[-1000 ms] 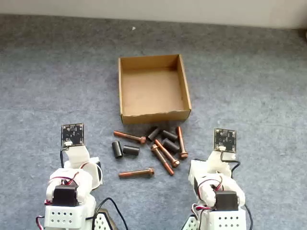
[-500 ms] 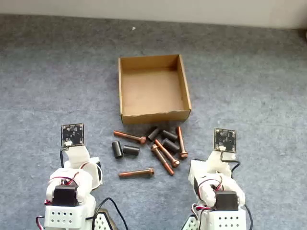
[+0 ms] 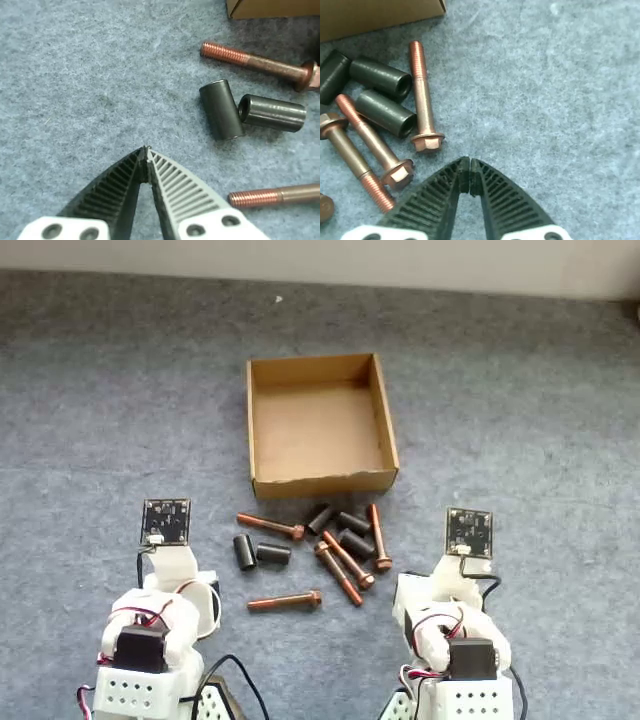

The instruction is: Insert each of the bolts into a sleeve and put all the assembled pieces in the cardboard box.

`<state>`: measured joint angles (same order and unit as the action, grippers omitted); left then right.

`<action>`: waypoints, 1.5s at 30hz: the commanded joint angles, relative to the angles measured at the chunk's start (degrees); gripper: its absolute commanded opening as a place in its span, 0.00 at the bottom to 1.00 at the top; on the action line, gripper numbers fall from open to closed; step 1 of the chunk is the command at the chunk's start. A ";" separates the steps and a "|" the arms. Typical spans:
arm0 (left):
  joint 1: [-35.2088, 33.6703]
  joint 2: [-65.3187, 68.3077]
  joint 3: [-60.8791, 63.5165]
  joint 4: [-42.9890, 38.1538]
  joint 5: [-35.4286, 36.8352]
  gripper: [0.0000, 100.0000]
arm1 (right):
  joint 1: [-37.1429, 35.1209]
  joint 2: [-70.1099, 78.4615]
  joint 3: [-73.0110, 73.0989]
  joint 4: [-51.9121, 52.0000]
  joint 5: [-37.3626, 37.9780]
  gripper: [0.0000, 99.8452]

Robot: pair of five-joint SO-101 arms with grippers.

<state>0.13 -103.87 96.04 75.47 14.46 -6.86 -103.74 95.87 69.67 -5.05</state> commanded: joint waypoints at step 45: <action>-17.63 -0.22 -0.04 -8.53 -27.16 0.01 | 0.84 21.67 -31.96 -0.22 29.63 0.02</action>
<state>-16.84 -103.87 95.78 68.18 -11.82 -4.66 -92.57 74.07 67.47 24.04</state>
